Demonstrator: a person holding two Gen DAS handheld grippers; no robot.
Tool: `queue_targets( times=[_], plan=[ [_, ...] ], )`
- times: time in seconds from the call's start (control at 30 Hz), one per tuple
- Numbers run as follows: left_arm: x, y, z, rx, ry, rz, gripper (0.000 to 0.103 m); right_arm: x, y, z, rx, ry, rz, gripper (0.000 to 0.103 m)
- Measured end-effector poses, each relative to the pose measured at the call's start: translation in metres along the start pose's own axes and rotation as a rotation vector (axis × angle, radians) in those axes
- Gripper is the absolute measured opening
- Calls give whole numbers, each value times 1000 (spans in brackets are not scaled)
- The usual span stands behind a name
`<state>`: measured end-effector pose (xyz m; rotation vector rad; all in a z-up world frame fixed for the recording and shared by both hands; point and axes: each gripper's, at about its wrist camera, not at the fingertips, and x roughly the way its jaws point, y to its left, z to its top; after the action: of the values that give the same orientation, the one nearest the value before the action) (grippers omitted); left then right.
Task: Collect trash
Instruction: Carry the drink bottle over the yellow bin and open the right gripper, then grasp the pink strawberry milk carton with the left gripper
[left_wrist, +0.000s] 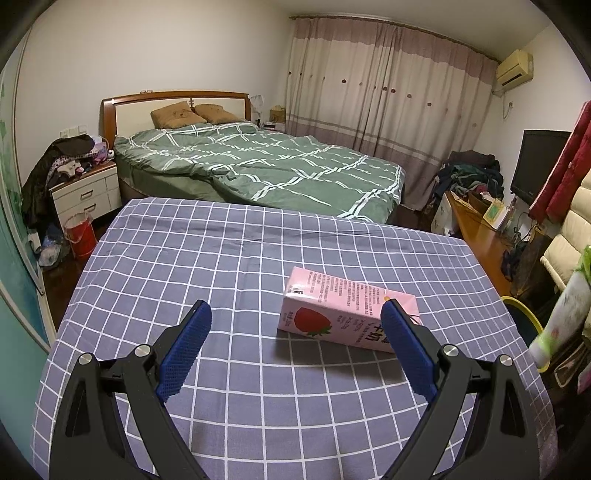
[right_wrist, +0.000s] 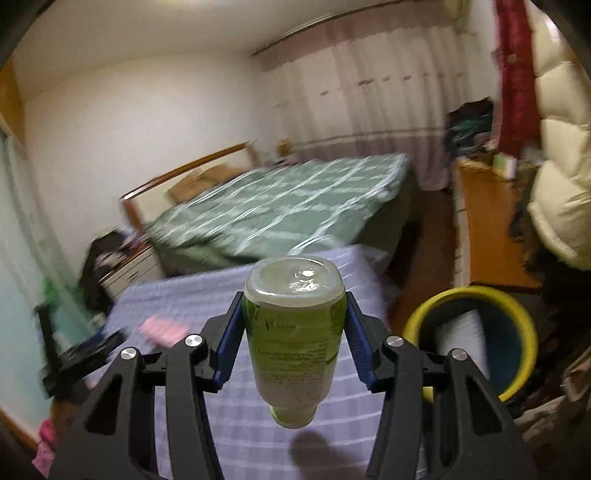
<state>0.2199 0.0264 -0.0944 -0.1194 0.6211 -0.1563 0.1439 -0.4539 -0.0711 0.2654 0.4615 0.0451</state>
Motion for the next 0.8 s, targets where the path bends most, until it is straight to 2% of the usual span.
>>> queue_targets(
  times=[0.13,0.3,0.33,0.4,0.5,0.7,0.8],
  plan=[
    [1,0,0,0,2,-7,92,7,-53,15,42,-43,-181,50],
    [4,-3,-2,11,18,-25,92,34,-111,12,85,3,-346,51],
    [4,-3,-3,14,20,-28,92,40,-120,10,103,21,-358,52],
    [6,-5,-3,19,26,-42,92,47,-135,3,131,37,-380,60],
    [8,-10,-4,33,38,-61,92,51,-145,-7,159,50,-385,61],
    [28,-19,-10,62,126,-143,93,59,-135,-17,157,82,-341,63],
    [45,-17,-7,39,183,-173,97,62,-126,-19,152,92,-319,64]
  ],
)
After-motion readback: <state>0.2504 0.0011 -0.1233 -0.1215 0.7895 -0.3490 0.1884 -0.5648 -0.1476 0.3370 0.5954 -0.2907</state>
